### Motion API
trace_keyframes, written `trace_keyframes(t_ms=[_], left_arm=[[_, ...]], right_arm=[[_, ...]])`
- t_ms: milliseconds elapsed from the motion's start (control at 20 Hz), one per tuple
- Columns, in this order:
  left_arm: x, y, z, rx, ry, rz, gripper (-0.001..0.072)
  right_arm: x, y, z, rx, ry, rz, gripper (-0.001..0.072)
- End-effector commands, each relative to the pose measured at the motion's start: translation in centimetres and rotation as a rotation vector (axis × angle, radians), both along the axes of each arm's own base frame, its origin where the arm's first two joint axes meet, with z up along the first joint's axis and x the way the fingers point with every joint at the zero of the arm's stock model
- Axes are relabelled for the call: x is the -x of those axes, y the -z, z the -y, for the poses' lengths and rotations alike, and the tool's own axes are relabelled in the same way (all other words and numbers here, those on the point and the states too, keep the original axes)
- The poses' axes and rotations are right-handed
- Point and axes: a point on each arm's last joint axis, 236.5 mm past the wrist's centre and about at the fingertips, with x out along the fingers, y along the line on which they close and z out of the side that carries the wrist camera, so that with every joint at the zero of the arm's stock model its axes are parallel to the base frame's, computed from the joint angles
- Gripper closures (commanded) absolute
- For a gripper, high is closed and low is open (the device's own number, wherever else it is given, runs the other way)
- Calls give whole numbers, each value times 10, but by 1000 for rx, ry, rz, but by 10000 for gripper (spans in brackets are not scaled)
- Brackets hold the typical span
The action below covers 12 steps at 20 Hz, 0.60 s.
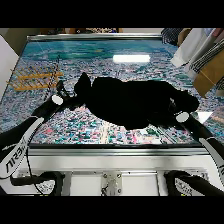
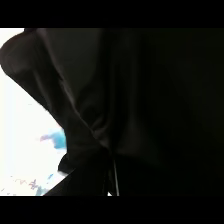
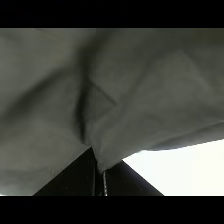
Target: Fold the clothes and pants, and hang the long-sleeved shirts on hangers.
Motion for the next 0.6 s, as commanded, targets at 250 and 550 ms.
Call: trace_keyframes(t_ms=[250,550], left_arm=[[68,-332,-46,-225,165,594,694],[199,-519,-30,-220,165,1083,694]], right_arm=[[-25,-347,87,316,-8,661,700],[44,-514,96,346,202,1078,699]])
